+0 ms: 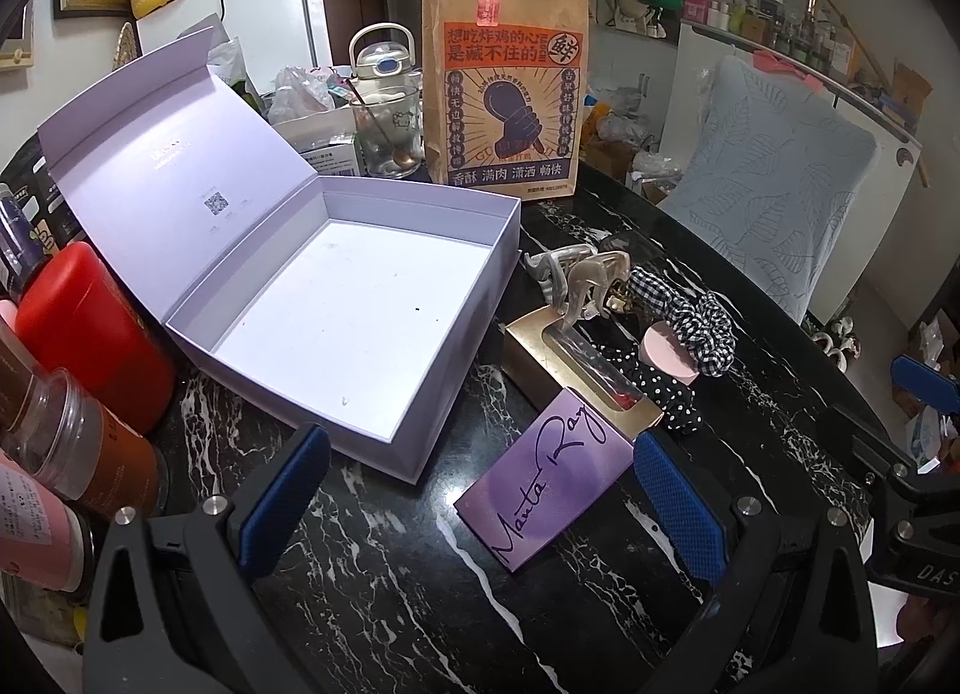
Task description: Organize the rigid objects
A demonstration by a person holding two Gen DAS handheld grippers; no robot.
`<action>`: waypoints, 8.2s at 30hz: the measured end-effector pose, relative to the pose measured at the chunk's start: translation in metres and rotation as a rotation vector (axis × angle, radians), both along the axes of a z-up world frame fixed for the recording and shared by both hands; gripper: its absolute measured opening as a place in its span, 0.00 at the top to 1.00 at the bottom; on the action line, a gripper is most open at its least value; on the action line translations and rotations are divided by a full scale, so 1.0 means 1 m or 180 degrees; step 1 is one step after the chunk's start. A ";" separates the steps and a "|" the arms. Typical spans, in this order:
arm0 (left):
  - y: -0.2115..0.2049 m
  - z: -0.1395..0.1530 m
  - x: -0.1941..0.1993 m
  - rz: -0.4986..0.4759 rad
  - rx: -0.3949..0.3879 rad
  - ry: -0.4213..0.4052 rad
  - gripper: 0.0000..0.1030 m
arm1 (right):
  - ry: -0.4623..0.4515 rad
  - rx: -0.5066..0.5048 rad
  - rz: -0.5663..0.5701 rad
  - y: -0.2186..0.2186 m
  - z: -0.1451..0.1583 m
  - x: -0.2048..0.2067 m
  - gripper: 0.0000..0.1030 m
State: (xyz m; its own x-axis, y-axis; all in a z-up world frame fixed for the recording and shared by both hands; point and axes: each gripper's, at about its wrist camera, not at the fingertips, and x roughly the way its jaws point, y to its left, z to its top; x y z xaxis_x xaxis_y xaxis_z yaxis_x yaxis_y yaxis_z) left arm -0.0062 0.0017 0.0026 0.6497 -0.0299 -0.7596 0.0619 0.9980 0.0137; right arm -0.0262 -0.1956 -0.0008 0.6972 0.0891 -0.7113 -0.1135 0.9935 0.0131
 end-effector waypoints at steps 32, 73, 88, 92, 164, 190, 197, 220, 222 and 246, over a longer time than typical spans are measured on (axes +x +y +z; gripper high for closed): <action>-0.002 -0.004 0.001 -0.0028 0.0021 0.0059 0.00 | 0.0052 -0.0008 -0.0011 -0.003 -0.006 0.002 0.00; 0.006 -0.044 0.008 -0.0628 -0.0431 0.0208 0.00 | 0.0294 0.0182 0.0049 -0.013 -0.042 0.016 0.00; -0.009 -0.060 0.022 -0.1041 -0.0509 0.0145 0.01 | 0.0449 0.0252 0.0168 -0.015 -0.060 0.033 0.00; -0.011 -0.067 0.029 -0.1164 -0.0533 0.0213 0.16 | 0.0450 0.0252 0.0186 -0.017 -0.062 0.036 0.00; 0.023 -0.031 -0.011 -0.0434 -0.0709 -0.0171 0.50 | 0.0326 0.0888 0.0366 -0.013 -0.037 0.029 0.75; 0.062 0.012 0.034 -0.0014 -0.0747 -0.0362 0.50 | 0.0017 0.0681 0.1237 0.061 0.017 0.046 0.75; 0.076 0.025 0.051 0.0074 -0.0751 -0.0503 0.50 | -0.0030 0.0635 0.1372 0.079 0.030 0.061 0.75; 0.115 0.053 0.121 0.0267 -0.0605 -0.0806 0.50 | -0.0143 0.0548 0.1900 0.145 0.065 0.149 0.74; 0.121 0.048 0.130 0.0265 -0.0650 -0.0780 0.50 | -0.0089 0.0593 0.1922 0.151 0.060 0.158 0.74; 0.153 -0.015 0.177 0.0691 -0.0204 -0.0234 0.50 | 0.0328 0.0460 0.1825 0.203 0.004 0.205 0.73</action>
